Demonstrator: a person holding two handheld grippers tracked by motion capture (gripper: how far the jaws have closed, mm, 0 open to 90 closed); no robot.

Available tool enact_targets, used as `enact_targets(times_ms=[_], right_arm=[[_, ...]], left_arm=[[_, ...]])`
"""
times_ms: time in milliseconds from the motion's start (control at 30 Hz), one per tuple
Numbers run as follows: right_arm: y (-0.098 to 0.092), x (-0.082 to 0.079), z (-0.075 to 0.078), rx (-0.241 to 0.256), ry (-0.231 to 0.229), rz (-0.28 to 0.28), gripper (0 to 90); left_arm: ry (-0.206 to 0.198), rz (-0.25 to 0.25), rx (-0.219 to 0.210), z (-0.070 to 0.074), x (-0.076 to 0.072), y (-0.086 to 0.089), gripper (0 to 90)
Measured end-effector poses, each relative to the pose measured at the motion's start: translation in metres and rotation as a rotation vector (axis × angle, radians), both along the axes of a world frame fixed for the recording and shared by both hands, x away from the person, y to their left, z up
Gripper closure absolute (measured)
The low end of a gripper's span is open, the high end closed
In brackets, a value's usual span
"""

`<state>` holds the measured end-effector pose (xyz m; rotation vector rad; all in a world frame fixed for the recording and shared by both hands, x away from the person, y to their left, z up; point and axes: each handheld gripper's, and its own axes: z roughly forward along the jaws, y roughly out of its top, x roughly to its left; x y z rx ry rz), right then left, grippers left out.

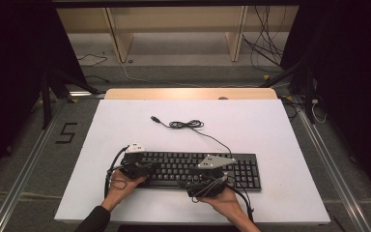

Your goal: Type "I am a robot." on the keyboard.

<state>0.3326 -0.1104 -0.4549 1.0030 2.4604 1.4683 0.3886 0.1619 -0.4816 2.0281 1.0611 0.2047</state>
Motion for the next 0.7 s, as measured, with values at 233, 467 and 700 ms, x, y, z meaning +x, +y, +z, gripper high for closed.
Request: enact_targets(times_ms=[233,467,700], right_arm=[[-0.0009,0.0004,0.0001,-0.004,0.002,-0.003,35.0],[-0.0011,0.0010,0.0003,-0.002,-0.002,-0.007,35.0],[-0.0025,0.0026,0.0003,-0.001,-0.004,-0.015,35.0]], left_arm=[[0.010,-0.002,-0.009,-0.0006,0.0007,0.0013,89.0],[-0.003,0.005,-0.024,0.0029,-0.0007,0.0030,86.1],[-0.016,0.023,-0.059,0.0084,-0.0032,0.0083,81.4]])
